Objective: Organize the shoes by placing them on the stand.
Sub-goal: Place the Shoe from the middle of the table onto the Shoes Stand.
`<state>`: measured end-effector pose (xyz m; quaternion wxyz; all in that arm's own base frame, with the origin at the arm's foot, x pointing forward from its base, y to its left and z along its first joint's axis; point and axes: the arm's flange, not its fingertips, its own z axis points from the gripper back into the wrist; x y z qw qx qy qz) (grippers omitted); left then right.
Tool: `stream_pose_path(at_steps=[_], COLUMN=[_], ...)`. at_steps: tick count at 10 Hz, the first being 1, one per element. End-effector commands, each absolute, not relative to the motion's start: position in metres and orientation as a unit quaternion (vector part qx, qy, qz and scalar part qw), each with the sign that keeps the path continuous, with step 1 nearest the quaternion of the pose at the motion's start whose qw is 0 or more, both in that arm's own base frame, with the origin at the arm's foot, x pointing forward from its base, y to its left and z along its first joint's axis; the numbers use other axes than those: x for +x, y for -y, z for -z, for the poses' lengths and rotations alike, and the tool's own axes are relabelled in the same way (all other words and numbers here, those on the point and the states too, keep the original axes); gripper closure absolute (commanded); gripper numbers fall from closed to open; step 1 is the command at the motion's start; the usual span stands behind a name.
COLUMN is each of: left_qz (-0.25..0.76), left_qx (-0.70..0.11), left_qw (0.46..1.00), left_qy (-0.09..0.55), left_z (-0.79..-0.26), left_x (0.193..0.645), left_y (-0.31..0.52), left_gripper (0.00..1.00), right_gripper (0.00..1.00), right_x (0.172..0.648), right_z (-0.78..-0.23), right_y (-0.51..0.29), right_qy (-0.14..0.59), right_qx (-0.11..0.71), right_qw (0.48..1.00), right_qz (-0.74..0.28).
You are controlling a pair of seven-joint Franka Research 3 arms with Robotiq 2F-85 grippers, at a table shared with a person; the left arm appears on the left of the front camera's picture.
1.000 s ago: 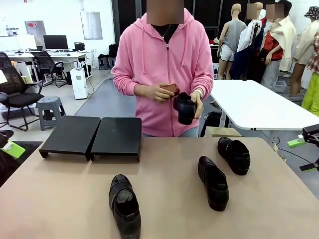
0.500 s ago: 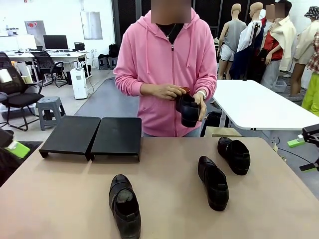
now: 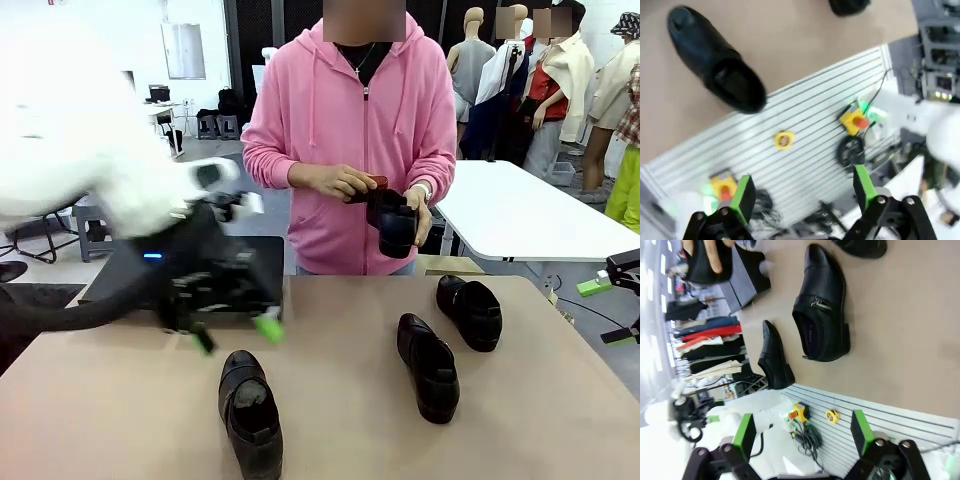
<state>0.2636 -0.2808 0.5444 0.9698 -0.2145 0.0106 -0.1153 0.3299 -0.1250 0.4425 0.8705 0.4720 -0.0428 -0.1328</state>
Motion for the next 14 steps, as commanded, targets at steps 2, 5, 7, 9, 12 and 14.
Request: stream_pose_path(at_steps=[2,5,7,9,12,14], left_qz=[-0.140,-0.095,-0.105,-0.103,-0.045,-0.051], left_qx=[-0.149,-0.178,-0.174,-0.073,-0.028,-0.030], left_qw=[0.979,0.979,0.979,0.992,0.999,0.998], left_qy=[0.004,-0.006,0.021,0.016,-0.008,0.000], left_z=[-0.527,-0.517,-0.536,-0.496,-0.443,-0.417], left_x=[0.318,0.325,0.328,0.340,0.345,0.350], left_y=[0.322,0.322,0.309,0.326,0.334,0.345], left_gripper=[0.00,0.00,0.00,0.00,0.00,0.00], right_gripper=[0.00,0.00,0.00,0.00,0.00,0.00], right_x=[0.331,0.331,0.331,0.331,0.331,0.331], right_z=[-0.449,-0.449,-0.449,-0.449,-0.449,-0.449], right_y=[0.124,0.124,0.124,0.124,0.124,0.124], right_qy=[0.044,0.044,0.044,0.044,0.044,0.044], right_qx=[0.483,0.483,0.483,0.483,0.483,0.483], right_qw=[0.863,0.863,0.863,0.863,0.863,0.863], right_qz=[0.142,0.142,0.142,0.142,0.142,0.142])
